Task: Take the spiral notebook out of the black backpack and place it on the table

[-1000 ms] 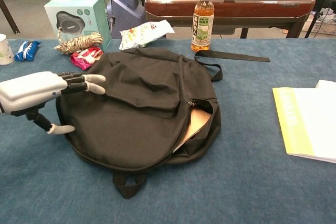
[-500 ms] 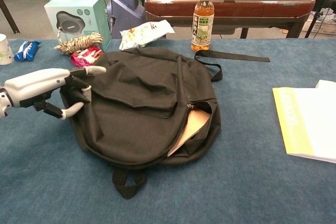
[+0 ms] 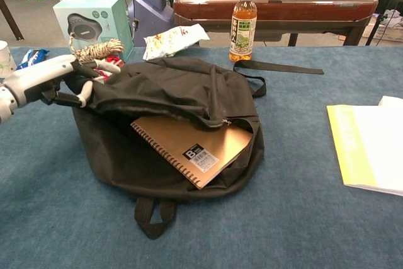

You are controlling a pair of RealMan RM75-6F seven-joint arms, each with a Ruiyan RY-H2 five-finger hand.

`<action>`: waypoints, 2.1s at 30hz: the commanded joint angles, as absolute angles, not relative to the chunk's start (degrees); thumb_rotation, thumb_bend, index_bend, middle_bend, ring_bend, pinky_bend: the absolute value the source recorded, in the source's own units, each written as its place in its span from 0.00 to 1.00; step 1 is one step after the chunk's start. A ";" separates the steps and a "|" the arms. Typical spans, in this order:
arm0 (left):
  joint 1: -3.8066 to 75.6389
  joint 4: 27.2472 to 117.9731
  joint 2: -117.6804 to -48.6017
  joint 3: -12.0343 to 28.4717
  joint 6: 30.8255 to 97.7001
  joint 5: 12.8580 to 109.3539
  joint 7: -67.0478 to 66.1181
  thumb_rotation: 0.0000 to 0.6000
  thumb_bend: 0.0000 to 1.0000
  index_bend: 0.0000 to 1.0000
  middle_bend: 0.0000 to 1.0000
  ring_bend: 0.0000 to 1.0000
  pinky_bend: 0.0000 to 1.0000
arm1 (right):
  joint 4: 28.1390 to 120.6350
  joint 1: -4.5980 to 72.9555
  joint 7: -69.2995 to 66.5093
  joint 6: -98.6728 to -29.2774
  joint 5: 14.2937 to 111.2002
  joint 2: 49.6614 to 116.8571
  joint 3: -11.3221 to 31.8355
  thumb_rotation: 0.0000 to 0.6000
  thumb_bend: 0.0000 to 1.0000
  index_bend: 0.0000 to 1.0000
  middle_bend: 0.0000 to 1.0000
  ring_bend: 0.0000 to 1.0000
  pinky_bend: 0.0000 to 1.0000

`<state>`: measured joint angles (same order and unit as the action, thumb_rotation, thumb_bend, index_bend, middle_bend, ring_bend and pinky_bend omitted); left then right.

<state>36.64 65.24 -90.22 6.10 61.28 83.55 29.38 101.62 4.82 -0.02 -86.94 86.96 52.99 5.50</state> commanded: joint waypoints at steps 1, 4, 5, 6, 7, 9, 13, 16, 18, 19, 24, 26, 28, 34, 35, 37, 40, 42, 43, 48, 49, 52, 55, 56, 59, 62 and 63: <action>37.73 71.36 -86.95 10.49 57.25 77.21 26.75 1.00 0.73 0.77 0.14 0.02 0.06 | 102.32 5.46 -0.15 -85.92 88.43 52.54 4.95 1.00 0.34 0.43 0.34 0.29 0.37; 38.84 74.35 -85.83 13.57 54.91 72.21 23.83 1.00 0.73 0.77 0.14 0.02 0.06 | 103.40 6.43 -0.36 -84.68 90.68 52.30 4.34 1.00 0.34 0.43 0.34 0.29 0.37; 39.18 75.07 -85.67 14.48 54.27 70.54 22.90 1.00 0.73 0.77 0.15 0.02 0.06 | 103.73 6.78 -0.38 -84.21 91.49 52.27 4.10 1.00 0.34 0.43 0.34 0.29 0.37; 39.67 75.89 -85.53 15.58 53.30 68.20 21.54 1.00 0.73 0.77 0.15 0.02 0.06 | 104.20 7.33 -0.33 -83.44 92.66 52.25 3.72 1.00 0.34 0.43 0.34 0.29 0.37; 40.10 76.42 -85.43 16.30 52.43 66.41 20.44 1.00 0.73 0.77 0.15 0.02 0.06 | 104.56 7.80 -0.21 -82.80 93.55 52.29 3.46 1.00 0.34 0.43 0.34 0.29 0.37; 41.12 77.32 -85.33 17.76 50.73 62.30 17.74 1.00 0.73 0.77 0.15 0.02 0.06 | 105.42 9.04 0.20 -81.08 95.55 52.57 2.88 1.00 0.34 0.43 0.34 0.29 0.37; 42.80 78.06 -86.25 19.70 49.85 55.88 12.77 1.00 0.73 0.77 0.15 0.03 0.06 | 106.92 12.09 0.33 -76.96 98.96 53.77 2.01 1.00 0.34 0.43 0.34 0.29 0.37; 44.17 77.98 -87.24 20.46 49.89 52.10 8.77 1.00 0.74 0.77 0.16 0.03 0.06 | 107.79 14.82 0.35 -73.62 101.25 55.60 1.66 1.00 0.34 0.43 0.34 0.29 0.37; 45.21 77.74 -87.88 21.02 49.62 49.59 6.50 1.00 0.74 0.77 0.16 0.03 0.06 | 108.20 16.89 0.61 -70.86 102.66 57.18 1.34 1.00 0.34 0.43 0.34 0.29 0.37; 45.68 77.57 -88.13 21.25 49.44 48.54 5.61 1.00 0.74 0.77 0.16 0.03 0.06 | 108.36 17.79 0.83 -69.58 103.09 57.85 1.22 1.00 0.34 0.43 0.34 0.29 0.37; 48.15 76.39 -89.25 22.37 48.55 43.25 1.40 1.00 0.74 0.77 0.16 0.03 0.06 | 108.87 22.16 1.34 -63.87 104.03 61.78 1.14 1.00 0.34 0.43 0.34 0.29 0.37; 49.15 75.46 -89.86 22.74 48.55 41.33 -0.26 1.00 0.74 0.76 0.16 0.03 0.06 | 108.76 23.75 1.32 -62.22 103.92 63.61 1.41 1.00 0.34 0.43 0.34 0.29 0.37; 50.08 74.44 -90.47 22.94 48.47 39.57 -1.86 1.00 0.74 0.76 0.16 0.03 0.06 | 108.21 25.28 1.39 -60.64 103.71 65.50 1.65 1.00 0.34 0.43 0.34 0.29 0.37; 51.95 72.81 -91.54 23.60 48.30 35.66 -4.89 1.00 0.74 0.76 0.16 0.03 0.06 | 105.01 29.06 1.87 -57.02 102.04 71.82 2.57 1.00 0.34 0.43 0.34 0.29 0.37; 52.20 72.54 -91.68 23.75 48.32 34.98 -5.30 1.00 0.74 0.76 0.16 0.03 0.06 | 103.99 29.75 1.87 -56.59 101.67 73.31 2.83 1.00 0.34 0.43 0.34 0.29 0.37; 52.54 72.12 -91.88 24.02 48.37 33.93 -5.83 1.00 0.74 0.76 0.16 0.03 0.06 | 102.42 30.79 1.78 -56.00 101.14 75.35 3.25 1.00 0.34 0.43 0.34 0.29 0.37; 53.04 71.54 -92.05 24.43 48.41 32.39 -6.64 1.00 0.74 0.76 0.16 0.03 0.06 | 99.35 32.40 1.68 -55.52 100.22 78.65 4.16 1.00 0.34 0.43 0.34 0.29 0.37; 53.23 71.38 -92.05 24.63 48.57 31.72 -7.07 1.00 0.74 0.76 0.16 0.03 0.06 | 97.16 33.40 1.50 -55.36 99.50 80.96 4.73 1.00 0.34 0.43 0.34 0.29 0.37; 53.26 71.39 -92.03 24.70 48.63 31.44 -7.20 1.00 0.74 0.76 0.16 0.03 0.06 | 96.21 33.80 1.45 -55.27 99.22 81.88 4.90 1.00 0.34 0.43 0.34 0.29 0.37; 53.25 71.32 -91.97 24.97 48.74 30.06 -7.59 1.00 0.74 0.76 0.16 0.03 0.06 | 92.01 36.16 1.88 -54.29 97.83 86.36 5.74 1.00 0.34 0.43 0.34 0.28 0.37; 53.28 71.29 -91.99 25.07 48.75 29.74 -7.66 1.00 0.74 0.76 0.16 0.03 0.06 | 91.10 36.75 2.12 -53.97 97.45 87.38 5.94 1.00 0.32 0.43 0.34 0.27 0.37; 53.37 71.26 -91.98 25.30 48.72 28.94 -7.88 1.00 0.74 0.75 0.16 0.03 0.06 | 88.60 38.01 2.88 -53.28 96.26 89.91 6.41 1.00 0.23 0.43 0.34 0.26 0.37; 53.45 71.10 -91.98 25.22 48.88 28.56 -8.35 1.00 0.74 0.75 0.16 0.03 0.06 | 85.84 39.11 3.47 -52.27 94.63 92.40 6.69 1.00 0.14 0.43 0.32 0.24 0.37; 53.46 71.07 -91.99 25.22 48.88 28.38 -8.45 1.00 0.74 0.75 0.16 0.03 0.06 | 85.00 39.41 3.67 -51.96 94.14 93.14 6.73 1.00 0.13 0.43 0.31 0.24 0.37; 53.49 70.99 -92.04 25.21 49.02 27.78 -8.85 1.00 0.74 0.75 0.16 0.03 0.06 | 82.18 40.15 4.19 -51.15 92.50 95.64 6.57 1.00 0.06 0.43 0.29 0.22 0.35; 53.53 70.83 -92.12 25.15 49.08 27.33 -9.23 1.00 0.74 0.75 0.16 0.03 0.06 | 80.19 40.49 4.85 -51.26 91.82 97.35 6.17 1.00 0.04 0.42 0.27 0.20 0.34; 53.54 70.74 -92.14 25.17 49.07 27.21 -9.29 1.00 0.74 0.75 0.16 0.03 0.06 | 79.73 40.57 5.06 -51.36 91.74 97.74 6.01 1.00 0.04 0.41 0.27 0.20 0.34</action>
